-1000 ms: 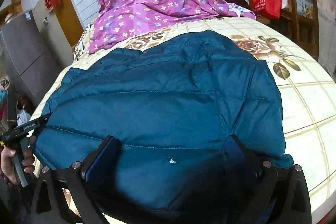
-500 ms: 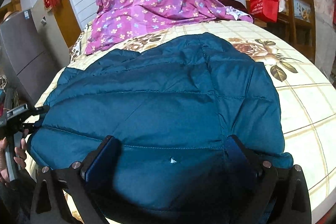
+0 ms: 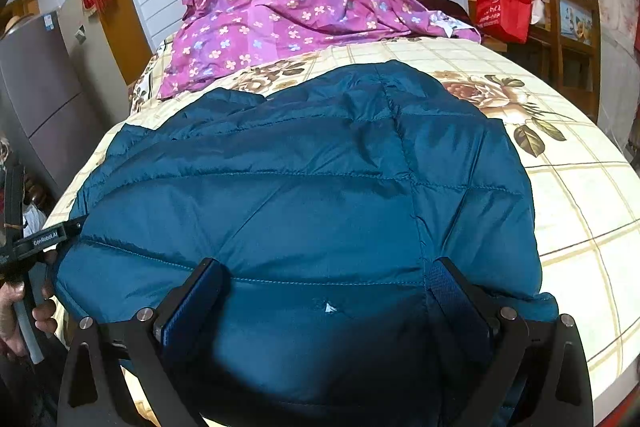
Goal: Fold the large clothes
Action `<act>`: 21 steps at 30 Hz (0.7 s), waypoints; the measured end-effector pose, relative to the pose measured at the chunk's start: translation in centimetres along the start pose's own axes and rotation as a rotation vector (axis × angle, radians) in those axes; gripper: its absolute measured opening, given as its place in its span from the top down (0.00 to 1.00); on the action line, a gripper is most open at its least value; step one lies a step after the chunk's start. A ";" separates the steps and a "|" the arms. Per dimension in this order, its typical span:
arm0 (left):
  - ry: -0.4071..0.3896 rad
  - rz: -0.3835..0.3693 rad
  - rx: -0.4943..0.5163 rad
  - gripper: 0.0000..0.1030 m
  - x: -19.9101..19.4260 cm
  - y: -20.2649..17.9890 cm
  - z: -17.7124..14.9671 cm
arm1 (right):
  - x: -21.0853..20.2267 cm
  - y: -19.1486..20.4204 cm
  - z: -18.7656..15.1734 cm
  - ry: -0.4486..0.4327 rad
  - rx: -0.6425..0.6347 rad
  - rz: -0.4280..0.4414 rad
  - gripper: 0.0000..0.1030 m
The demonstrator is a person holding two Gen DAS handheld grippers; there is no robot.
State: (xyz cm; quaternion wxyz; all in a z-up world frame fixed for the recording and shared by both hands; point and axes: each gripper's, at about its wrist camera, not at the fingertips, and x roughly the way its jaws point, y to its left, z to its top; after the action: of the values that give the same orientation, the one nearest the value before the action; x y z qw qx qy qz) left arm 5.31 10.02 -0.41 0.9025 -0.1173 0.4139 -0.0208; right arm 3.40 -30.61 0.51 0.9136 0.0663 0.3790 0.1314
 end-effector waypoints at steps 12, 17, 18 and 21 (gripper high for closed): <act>0.002 -0.036 -0.007 0.16 0.3 -0.3 0.8 | 0.0 0.0 0.0 0.000 -0.004 0.000 0.00; 0.011 -0.051 -0.021 0.16 0.3 -0.1 0.9 | 0.0 0.1 0.0 0.001 -0.003 -0.001 0.00; 0.018 -0.051 -0.025 0.16 0.3 -0.1 1.1 | 0.0 0.0 0.0 0.001 -0.003 -0.002 0.00; 0.033 -0.044 -0.035 0.16 0.3 -0.2 1.2 | 0.0 0.0 0.0 0.001 -0.003 -0.001 0.00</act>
State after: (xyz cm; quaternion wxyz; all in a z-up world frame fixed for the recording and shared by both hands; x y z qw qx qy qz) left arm 6.46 10.02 0.18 0.8927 -0.1417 0.4263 -0.0352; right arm 3.41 -30.57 0.50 0.9137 0.0645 0.3791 0.1317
